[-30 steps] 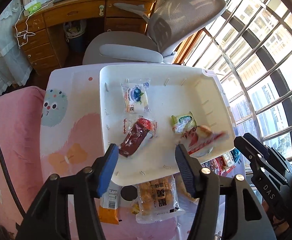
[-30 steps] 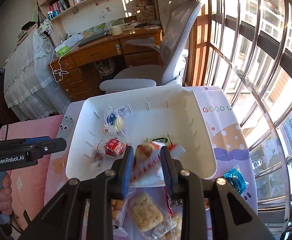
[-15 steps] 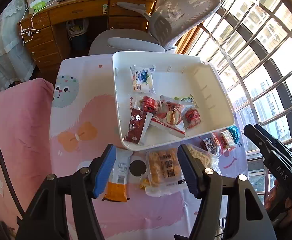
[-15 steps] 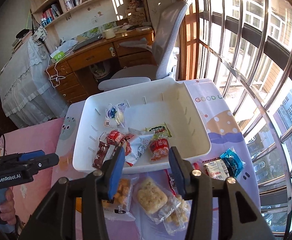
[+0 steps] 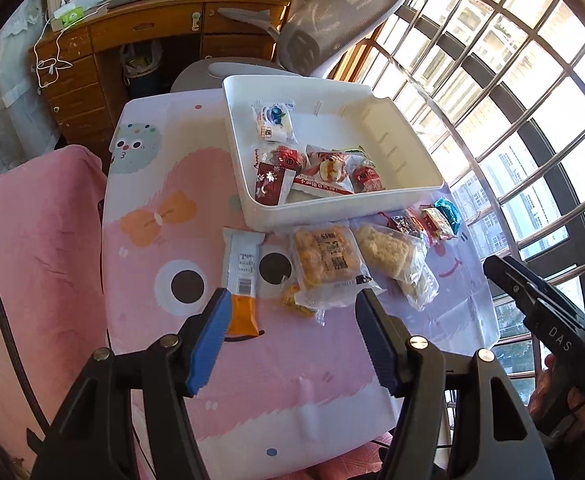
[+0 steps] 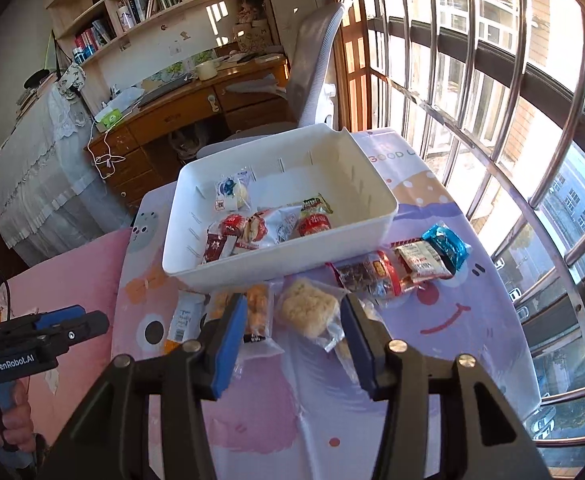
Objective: Organize snacks
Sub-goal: 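Withdraw both tools from the basket toward the LIPO and blue foil packets, then grasp the LIPO biscuit packet with the left tool while the right tool reaches the blue foil packet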
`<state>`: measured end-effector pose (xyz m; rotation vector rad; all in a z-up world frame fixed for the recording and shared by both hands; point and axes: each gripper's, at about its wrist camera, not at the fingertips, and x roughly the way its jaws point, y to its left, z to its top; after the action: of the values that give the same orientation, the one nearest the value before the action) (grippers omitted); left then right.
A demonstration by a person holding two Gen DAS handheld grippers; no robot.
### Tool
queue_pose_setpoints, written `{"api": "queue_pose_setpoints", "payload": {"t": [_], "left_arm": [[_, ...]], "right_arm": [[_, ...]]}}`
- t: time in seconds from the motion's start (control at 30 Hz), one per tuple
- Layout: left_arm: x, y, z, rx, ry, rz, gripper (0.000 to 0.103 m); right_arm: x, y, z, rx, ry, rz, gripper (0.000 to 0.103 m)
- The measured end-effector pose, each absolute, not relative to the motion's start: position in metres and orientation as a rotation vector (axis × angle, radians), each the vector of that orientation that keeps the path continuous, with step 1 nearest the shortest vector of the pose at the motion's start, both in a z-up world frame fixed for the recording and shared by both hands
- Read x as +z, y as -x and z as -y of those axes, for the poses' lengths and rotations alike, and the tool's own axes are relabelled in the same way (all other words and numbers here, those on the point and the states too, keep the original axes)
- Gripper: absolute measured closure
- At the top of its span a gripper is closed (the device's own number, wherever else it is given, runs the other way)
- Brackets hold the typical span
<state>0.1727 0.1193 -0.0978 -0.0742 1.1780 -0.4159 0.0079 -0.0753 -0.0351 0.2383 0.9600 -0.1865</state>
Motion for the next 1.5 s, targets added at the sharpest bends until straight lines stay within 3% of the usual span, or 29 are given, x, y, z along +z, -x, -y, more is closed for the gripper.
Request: {"api": "queue_pose_setpoints", "payload": {"t": [0.67,1.2,1.5], "left_arm": [[-0.098,-0.110,-0.065,-0.454,-0.003,-1.115,0.031],[-0.088,-0.129,0.047,-0.396,0.023,-1.087,0.027],[-0.104,-0.147,0.104,-0.346,0.010,-1.156,0.022]], "right_arm": [[-0.070,0.088,0.125,-0.238,-0.232,-0.975,0.053],[-0.059,0.036,0.227,-0.092,-0.122,-0.987,0.053],[-0.067,0.000,0.279,-0.047,-0.067,-0.966,0.053]]}}
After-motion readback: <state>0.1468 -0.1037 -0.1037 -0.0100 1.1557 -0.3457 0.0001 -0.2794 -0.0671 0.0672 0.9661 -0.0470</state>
